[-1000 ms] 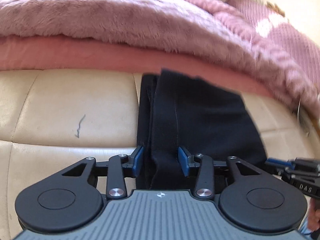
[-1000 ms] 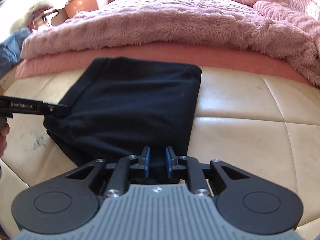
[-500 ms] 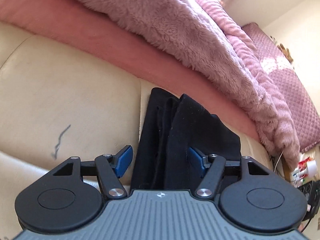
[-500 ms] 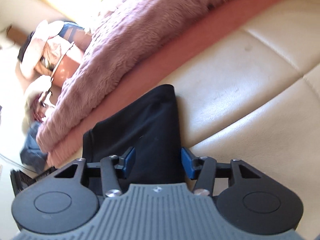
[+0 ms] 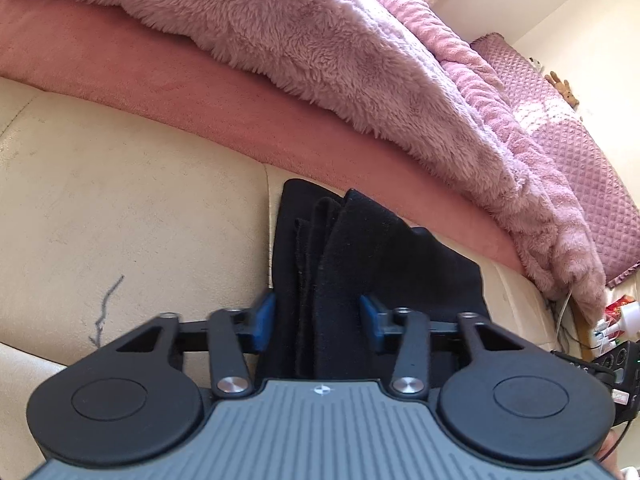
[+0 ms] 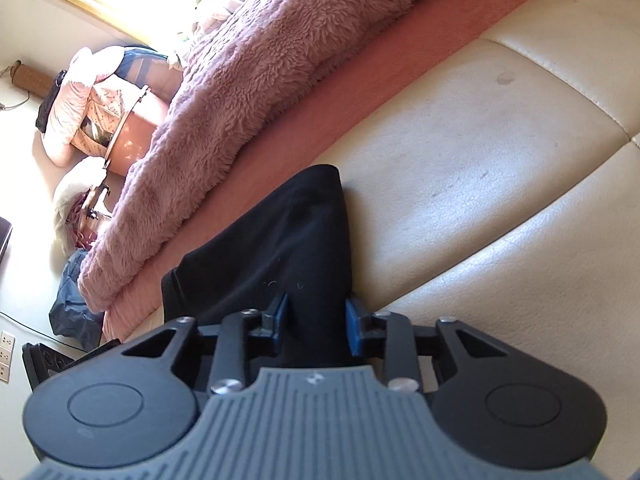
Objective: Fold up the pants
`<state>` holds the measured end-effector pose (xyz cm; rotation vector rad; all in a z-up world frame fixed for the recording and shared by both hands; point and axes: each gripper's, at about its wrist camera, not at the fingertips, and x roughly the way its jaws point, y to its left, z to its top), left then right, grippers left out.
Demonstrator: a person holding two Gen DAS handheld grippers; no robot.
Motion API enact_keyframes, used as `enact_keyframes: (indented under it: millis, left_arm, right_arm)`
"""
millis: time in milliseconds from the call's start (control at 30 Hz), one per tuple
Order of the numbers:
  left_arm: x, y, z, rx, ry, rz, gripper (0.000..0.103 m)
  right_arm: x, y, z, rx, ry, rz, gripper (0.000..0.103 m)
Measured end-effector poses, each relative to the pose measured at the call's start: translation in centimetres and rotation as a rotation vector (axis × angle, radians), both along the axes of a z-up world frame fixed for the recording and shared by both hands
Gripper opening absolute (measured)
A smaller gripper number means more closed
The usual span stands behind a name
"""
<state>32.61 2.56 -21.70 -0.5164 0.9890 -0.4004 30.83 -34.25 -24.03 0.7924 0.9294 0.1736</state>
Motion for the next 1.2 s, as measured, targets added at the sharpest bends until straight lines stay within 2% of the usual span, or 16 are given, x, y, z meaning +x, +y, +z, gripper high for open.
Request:
enact_keyframes:
  millis: [133,433,567,700,933,1067,1200]
  left_arm:
    - [-0.2,-0.3,0.5,0.023,-0.024,-0.009,0.032]
    - [-1.4,0.5,2.5,0.047,-0.062,0.011,0.017]
    - [-2.2,1.8,3.9,0.077,-0.087,0.025,0.015]
    - [-2.7,4.8,4.9,0.11,-0.093,0.061,0.015]
    - [-2.7,12.9,6.1,0.175,-0.066,0.15,0.015]
    - [-1.4,16.5,6.5,0.229,-0.043,0.155,0.015]
    - [0.0,18.0,5.3,0.248,-0.025,0.143,0.015]
  right_arm:
    - [0.1,0.4,0.6,-0.037,-0.001,0.018,0.018]
    - [0.3,2.0,4.5,-0.087,-0.055,0.095,0.014]
    - [0.6,3.9,6.4,-0.106,-0.077,0.141,0.013]
    - [1.9,7.2,7.2,-0.114,-0.087,0.204,0.013]
    - [5.7,16.0,6.1,-0.057,-0.069,0.332,0.013]
    - [7.6,20.8,4.8,-0.03,-0.052,0.388,0.013]
    - [9.0,23.2,3.2,-0.044,-0.031,0.401,0.013]
